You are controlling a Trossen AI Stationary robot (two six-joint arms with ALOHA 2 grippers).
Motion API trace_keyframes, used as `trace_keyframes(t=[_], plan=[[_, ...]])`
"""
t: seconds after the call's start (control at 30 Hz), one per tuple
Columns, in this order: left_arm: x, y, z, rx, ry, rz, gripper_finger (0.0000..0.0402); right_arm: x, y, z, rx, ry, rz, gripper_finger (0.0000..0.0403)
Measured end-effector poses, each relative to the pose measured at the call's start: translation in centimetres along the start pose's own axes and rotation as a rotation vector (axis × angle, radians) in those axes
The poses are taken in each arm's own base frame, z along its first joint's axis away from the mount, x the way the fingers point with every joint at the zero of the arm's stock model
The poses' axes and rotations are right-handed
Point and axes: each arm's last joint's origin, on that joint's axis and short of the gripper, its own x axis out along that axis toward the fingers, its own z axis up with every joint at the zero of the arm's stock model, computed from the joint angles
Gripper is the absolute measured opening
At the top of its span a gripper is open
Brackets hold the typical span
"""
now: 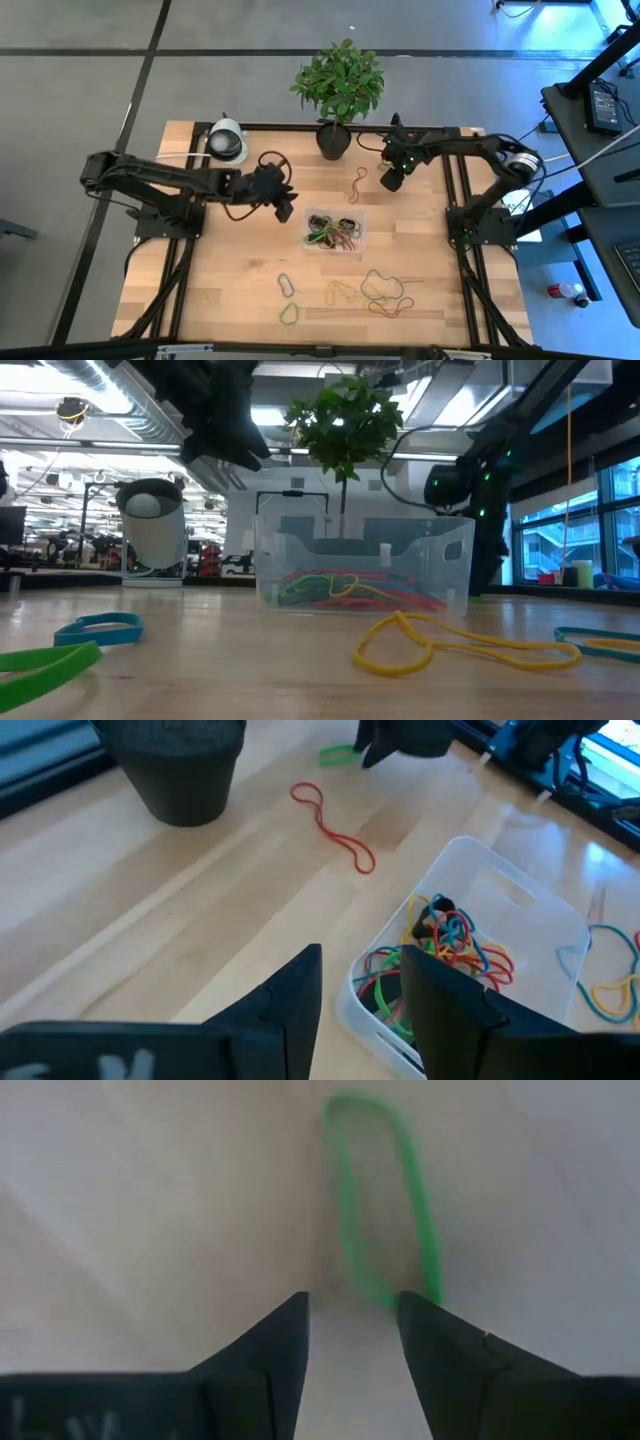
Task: Pick and place rubber bands into bin
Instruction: Put the green rubber band into the bin
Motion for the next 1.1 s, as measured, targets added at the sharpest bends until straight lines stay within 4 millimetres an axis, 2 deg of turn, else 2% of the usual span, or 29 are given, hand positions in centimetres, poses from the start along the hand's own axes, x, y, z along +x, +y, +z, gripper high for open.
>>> trace_keyframes(t=[0.13, 0.2, 0.27, 0.33, 0.4, 0.5, 0.57, 0.73, 0.87, 0.97, 1.1], plan=[[-0.6, -1.1, -0.8, 0.01, -0.035, 0.02, 0.0132, 1.2, -0.6, 0.5, -0.008, -0.008, -0.025, 0.0157], [-0.8, -1.5, -1.1, -0.003, -0.045, 0.02, 0.0132, 1.5, -0.7, 0.5, -0.028, 0.004, -0.028, 0.0141], [-1.0, -1.9, -1.4, -0.021, -0.05, 0.02, 0.0132, 1.5, -0.7, 0.6, -0.039, -0.001, -0.036, 0.0106], [-1.2, -2.1, -1.6, -0.023, -0.058, 0.026, 0.0132, 1.4, -0.7, 0.6, -0.063, -0.014, -0.049, 0.0055], [-1.4, -2.3, -1.9, -0.007, -0.053, 0.032, 0.0132, 0.9, -0.7, 0.7, -0.088, -0.043, -0.058, 0.0016], [-1.7, -2.5, -2.6, 0.034, -0.013, 0.028, 0.0132, -0.7, -0.7, 0.4, -0.07, -0.073, -0.066, 0.0009], [-1.9, -2.7, -3.3, 0.063, 0.023, 0.031, 0.0132, -2.9, -0.3, 0.2, -0.041, -0.132, -0.078, 0.0004], [-2.6, -3.1, -4.5, 0.13, 0.079, 0.029, 0.0132, -8.1, 2.2, -2.1, -0.003, -0.231, -0.136, 0.0002], [-3.0, -3.4, -5.1, 0.165, 0.113, 0.015, 0.0132, -11.2, 5.1, -4.6, 0.049, -0.307, -0.069, 0.0001], [-3.2, -3.5, -5.6, 0.185, 0.152, -0.008, 0.0132, -12.5, 7.4, -6.0, 0.085, -0.363, 0.007, 0.0001], [-3.5, -3.7, -6.2, 0.218, 0.199, -0.022, 0.0132, -12.9, 11.0, -6.8, 0.105, -0.424, 0.108, 0.0001]])
